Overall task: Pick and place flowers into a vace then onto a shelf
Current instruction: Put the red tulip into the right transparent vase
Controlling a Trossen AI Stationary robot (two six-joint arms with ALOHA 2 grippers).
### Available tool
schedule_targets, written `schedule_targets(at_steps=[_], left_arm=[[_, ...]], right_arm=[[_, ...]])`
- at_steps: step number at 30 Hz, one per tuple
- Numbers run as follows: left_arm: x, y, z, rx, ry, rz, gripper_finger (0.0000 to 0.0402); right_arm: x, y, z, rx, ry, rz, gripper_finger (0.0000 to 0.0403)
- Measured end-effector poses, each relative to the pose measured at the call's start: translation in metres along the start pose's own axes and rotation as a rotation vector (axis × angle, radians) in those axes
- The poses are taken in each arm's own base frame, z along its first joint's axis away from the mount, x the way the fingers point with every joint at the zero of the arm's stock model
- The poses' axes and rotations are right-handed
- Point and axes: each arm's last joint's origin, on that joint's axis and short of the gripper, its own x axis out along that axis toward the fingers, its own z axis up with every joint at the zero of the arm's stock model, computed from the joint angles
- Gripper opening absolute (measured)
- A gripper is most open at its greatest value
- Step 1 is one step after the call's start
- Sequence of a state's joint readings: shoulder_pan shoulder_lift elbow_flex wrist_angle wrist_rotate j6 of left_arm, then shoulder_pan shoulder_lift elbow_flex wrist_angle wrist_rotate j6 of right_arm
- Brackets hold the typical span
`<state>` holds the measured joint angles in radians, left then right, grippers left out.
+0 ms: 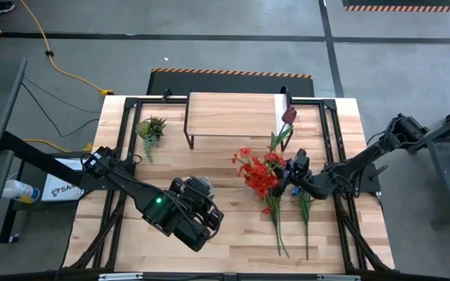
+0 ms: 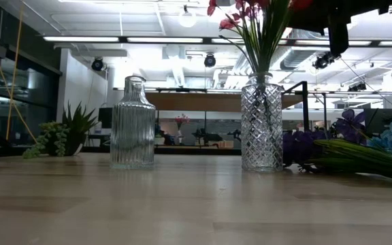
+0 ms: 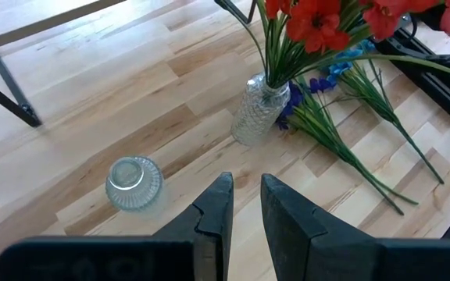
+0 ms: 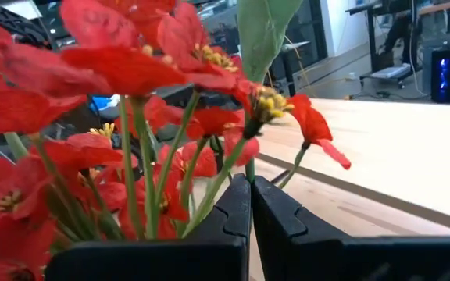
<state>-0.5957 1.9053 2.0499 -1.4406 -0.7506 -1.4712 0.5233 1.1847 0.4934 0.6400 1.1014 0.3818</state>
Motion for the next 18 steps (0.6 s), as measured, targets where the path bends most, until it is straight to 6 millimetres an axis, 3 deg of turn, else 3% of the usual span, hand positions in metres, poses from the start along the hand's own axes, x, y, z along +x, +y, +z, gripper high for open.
schedule_targets(at_steps=[18], left_arm=[[-0.0001, 0.0000, 0.0002, 0.007, -0.007, 0.000, 0.0104]], right_arm=[[0.0003, -0.0038, -0.0042, -0.083, 0.007, -0.062, 0.0000]])
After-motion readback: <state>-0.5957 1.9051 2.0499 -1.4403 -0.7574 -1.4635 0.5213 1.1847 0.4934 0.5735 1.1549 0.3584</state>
